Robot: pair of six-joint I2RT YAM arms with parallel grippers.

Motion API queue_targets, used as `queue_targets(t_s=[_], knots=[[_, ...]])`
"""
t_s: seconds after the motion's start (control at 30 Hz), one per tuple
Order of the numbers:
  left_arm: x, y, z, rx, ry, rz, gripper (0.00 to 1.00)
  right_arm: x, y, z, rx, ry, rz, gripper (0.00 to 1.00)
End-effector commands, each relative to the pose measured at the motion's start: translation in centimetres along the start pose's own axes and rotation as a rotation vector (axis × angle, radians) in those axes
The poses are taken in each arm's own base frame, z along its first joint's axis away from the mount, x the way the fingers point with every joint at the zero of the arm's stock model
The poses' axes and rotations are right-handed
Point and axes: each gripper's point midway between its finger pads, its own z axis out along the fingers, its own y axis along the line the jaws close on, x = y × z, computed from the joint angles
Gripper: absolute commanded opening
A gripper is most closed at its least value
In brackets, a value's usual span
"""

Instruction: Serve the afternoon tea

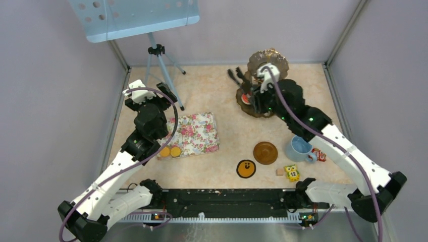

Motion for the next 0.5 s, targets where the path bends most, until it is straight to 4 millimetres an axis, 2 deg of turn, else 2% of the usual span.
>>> queue_targets(t_s=[0.0,0.2,0.23,0.37,0.47], knots=[[-1.4,0.2,-0.1,-0.009,-0.032,-0.034,0.99,0.0,7.9,2.3,-0.237,0.001,-0.069,0.39],[-1.7,0.6,-0.1,-0.025,-0.041,-0.036,0.99,5.6,18.7,4.8,-0.454,0.096,-0.171,0.39],[-1.7,0.7,-0.2,-0.03,-0.044,-0.037,0.99,7.0,20.3,5.5,-0.476,0.12,-0.189,0.39],[-2.2,1.2,-0.3,-0.053,-0.057,-0.048,0.99,9.5,25.2,7.6,-0.534,0.111,-0.195,0.4],[-2.8,1.8,-0.5,-0.076,-0.074,-0.062,0.99,10.5,27.7,9.5,-0.548,0.075,-0.189,0.41]])
